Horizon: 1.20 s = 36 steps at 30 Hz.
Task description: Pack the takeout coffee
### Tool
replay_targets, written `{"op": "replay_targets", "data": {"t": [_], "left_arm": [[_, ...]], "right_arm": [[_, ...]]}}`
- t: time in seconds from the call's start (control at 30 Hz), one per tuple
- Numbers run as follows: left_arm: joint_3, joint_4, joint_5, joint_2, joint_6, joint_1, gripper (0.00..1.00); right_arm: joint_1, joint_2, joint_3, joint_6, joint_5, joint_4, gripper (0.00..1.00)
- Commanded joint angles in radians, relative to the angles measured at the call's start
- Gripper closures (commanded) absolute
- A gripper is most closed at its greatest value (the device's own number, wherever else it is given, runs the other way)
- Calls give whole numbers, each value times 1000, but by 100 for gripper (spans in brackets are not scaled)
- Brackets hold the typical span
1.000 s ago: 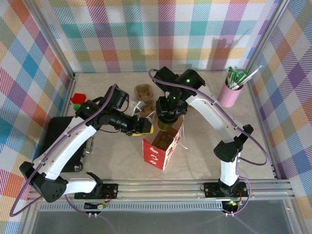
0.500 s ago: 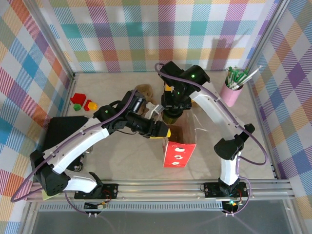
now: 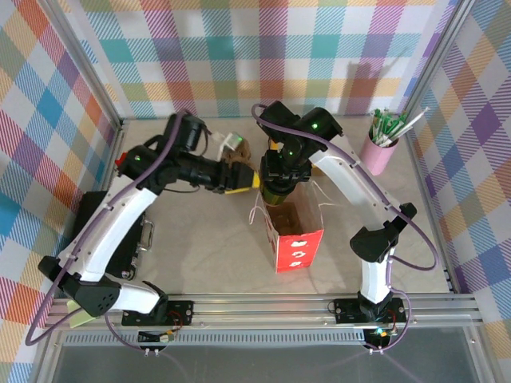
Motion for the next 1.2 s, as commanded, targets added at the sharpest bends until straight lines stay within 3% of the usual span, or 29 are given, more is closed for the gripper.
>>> {"op": "replay_targets", "data": {"t": [0.0, 0.17, 0.27, 0.4, 0.73, 1.17], "left_arm": [[88, -123, -75, 81, 14, 72, 46], [202, -155, -186, 213, -92, 168, 46], [231, -187, -245, 263, -85, 172, 47], [226, -201, -215, 309, -71, 170, 46], [268, -198, -160, 359, 5, 40, 39], [352, -267, -246, 483, 61, -15, 43]], "right_arm": [[6, -23, -8, 31, 4, -174, 43], [6, -47, -48, 44, 12, -173, 43], [6, -80, -103, 63, 18, -168, 43], [6, -117, -146, 77, 26, -165, 43], [6, -260, -372, 113, 41, -20, 44], [6, -229, -386, 90, 42, 48, 43]]}}
